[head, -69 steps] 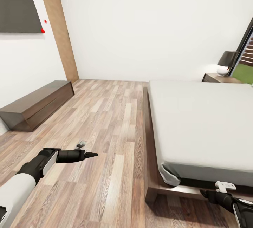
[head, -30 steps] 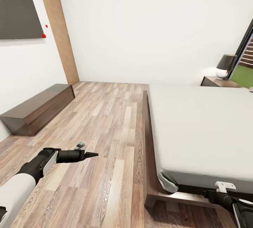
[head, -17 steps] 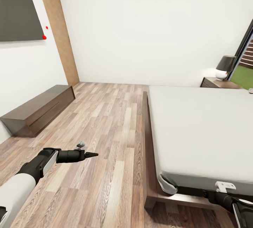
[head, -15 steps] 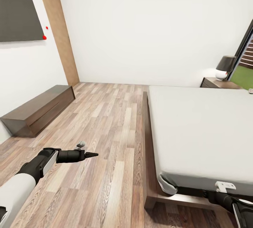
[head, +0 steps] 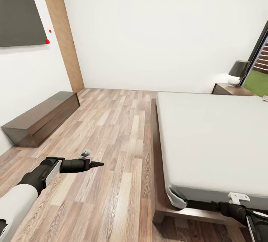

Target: In the bedroom, move the book from the bed onto either nightstand, and place the two sandals side by side next to the bed.

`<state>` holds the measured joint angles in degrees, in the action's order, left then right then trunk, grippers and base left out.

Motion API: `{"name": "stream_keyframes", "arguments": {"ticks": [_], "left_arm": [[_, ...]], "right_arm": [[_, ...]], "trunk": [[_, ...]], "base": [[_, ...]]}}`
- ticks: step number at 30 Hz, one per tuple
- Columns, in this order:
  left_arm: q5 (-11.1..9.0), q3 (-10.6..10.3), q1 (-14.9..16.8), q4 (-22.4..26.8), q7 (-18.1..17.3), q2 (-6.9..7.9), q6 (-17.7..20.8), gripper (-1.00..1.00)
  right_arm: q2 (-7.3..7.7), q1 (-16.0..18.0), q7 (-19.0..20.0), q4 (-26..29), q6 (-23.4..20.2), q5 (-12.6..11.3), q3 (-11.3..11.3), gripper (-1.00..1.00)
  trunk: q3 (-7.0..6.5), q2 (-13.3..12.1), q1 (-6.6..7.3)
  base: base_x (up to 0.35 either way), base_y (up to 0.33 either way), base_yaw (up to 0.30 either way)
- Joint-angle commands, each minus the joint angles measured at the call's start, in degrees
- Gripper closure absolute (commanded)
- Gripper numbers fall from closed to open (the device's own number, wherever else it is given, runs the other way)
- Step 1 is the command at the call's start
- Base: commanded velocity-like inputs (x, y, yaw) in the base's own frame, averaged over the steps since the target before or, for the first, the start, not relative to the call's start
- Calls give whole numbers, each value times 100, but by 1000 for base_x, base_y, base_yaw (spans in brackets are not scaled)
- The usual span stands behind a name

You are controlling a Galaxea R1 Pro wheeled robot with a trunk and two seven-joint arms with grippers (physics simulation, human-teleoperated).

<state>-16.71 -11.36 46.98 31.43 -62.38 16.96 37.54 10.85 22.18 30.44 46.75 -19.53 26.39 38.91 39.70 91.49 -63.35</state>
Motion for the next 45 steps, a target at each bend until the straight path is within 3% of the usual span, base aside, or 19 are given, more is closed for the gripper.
{"name": "stream_keyframes", "arguments": {"ticks": [1, 37, 45], "left_arm": [[-49, -33, 4, 2, 5, 8, 43, -100], [-50, -33, 4, 4, 6, 8, 43, -100], [-52, -33, 4, 4, 6, 9, 43, -100]], "right_arm": [[-4, 6, 50, 10, -16, 51, 21, -100], [-4, 6, 50, 10, -16, 51, 21, -100], [-4, 6, 50, -198, -16, 51, 20, -100]], "trunk": [[-13, -39, 23], [-659, -1482, 814], [-803, -1803, 989]], "base": [[0, 0, 0], [0, 0, 0], [0, 0, 0]]}}
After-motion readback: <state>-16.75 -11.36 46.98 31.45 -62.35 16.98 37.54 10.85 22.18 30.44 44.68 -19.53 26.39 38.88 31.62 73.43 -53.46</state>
